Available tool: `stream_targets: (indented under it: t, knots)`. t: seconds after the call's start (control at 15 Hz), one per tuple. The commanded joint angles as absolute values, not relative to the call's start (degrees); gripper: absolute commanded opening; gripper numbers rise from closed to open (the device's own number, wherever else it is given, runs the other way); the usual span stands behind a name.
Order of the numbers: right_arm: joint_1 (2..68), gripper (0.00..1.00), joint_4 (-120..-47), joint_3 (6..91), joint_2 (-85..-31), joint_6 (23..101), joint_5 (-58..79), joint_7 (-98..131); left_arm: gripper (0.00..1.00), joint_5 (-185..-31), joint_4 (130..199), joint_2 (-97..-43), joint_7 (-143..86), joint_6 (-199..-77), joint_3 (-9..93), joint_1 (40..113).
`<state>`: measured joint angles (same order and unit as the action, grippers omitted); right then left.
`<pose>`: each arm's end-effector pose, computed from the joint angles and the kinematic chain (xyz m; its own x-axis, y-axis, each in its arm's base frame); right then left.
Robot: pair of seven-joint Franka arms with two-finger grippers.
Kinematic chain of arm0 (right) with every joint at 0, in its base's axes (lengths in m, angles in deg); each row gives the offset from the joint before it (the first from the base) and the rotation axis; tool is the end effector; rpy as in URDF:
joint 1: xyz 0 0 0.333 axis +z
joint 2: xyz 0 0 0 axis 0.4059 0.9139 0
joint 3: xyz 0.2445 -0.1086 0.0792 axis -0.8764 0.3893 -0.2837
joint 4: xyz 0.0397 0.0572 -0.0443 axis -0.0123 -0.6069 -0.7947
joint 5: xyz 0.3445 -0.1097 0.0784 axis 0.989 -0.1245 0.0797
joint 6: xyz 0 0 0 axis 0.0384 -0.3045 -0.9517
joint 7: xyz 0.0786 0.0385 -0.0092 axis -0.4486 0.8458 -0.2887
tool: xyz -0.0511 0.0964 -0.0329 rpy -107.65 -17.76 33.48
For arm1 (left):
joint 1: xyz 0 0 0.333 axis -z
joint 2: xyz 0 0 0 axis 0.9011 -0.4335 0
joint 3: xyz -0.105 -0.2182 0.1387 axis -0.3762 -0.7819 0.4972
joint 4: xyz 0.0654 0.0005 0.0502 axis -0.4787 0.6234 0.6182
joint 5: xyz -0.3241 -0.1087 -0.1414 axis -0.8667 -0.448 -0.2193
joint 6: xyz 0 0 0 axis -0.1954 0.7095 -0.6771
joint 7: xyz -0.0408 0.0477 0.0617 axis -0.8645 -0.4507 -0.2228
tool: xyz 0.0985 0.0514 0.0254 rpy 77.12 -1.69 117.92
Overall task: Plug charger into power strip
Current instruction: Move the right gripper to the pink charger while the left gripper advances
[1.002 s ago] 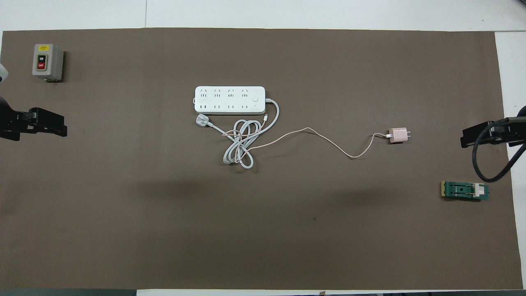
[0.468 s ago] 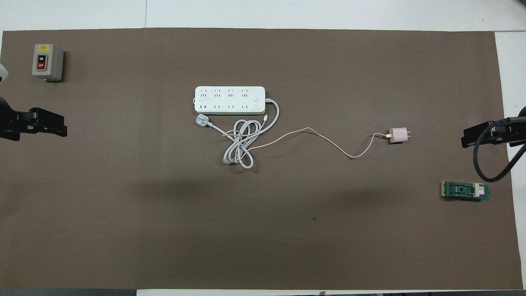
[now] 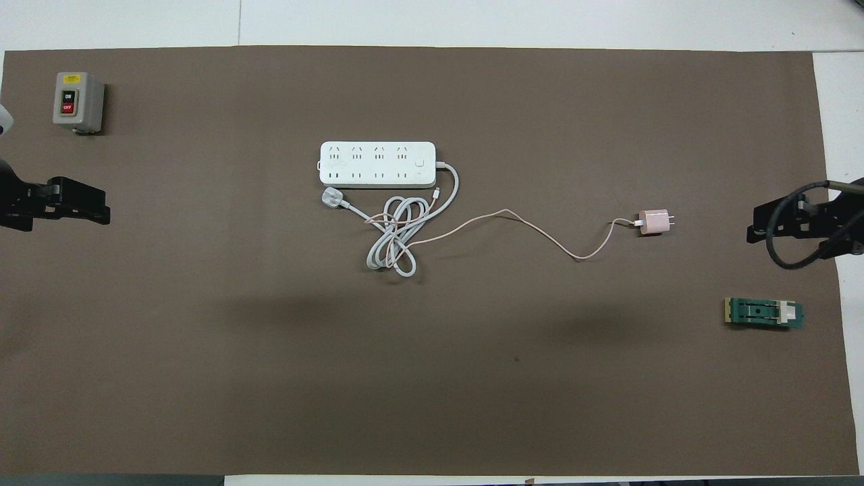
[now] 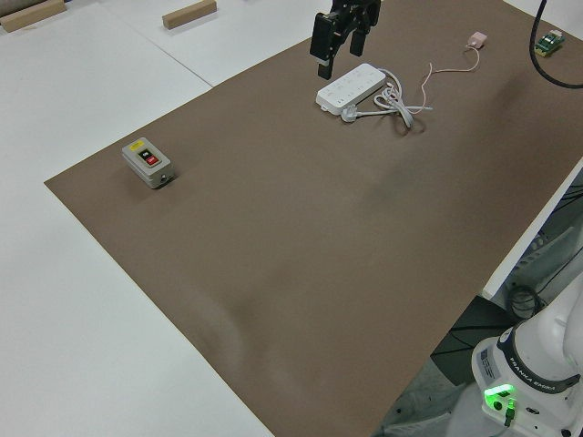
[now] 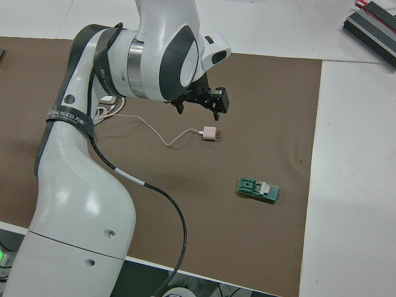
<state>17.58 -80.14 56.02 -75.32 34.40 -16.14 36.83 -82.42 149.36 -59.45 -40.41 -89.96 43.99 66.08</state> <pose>0.5091 -0.0499 0.5155 0.9345 -0.3135 -0.1687 -0.3227 -0.9460 -0.0293 0.5248 -0.0279 0.5571 0.9987 0.0113 -0.0502 0.0104 -0.9998 -0.0184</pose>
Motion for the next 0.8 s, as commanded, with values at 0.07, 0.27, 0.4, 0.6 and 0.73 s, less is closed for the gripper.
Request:
stream_targets:
  t: [0.07,0.27,0.4,0.6,0.73]
  knots:
    - [14.8,1.00,-83.7,55.6,-71.0,40.0,-9.4,54.7,1.00,-82.6,149.6,-58.7,-40.5,-89.1,43.9,65.7]
    - [11.2,1.00,-85.2,55.6,-67.0,43.7,-0.6,62.4,1.00,-82.6,149.6,-58.7,-40.5,-89.1,43.9,65.7]
    - [9.5,1.00,-85.9,55.6,-65.0,45.7,4.9,66.9,1.00,-82.6,149.6,-58.7,-40.5,-89.1,43.9,65.7]
    - [9.1,1.00,-88.1,55.6,-63.5,49.0,10.0,73.1,1.00,-82.6,149.6,-58.7,-40.5,-89.1,43.9,65.7]
    - [8.1,1.00,-87.7,55.7,-59.3,49.6,11.8,73.3,1.00,-82.6,149.6,-58.7,-40.5,-89.1,43.9,65.7]
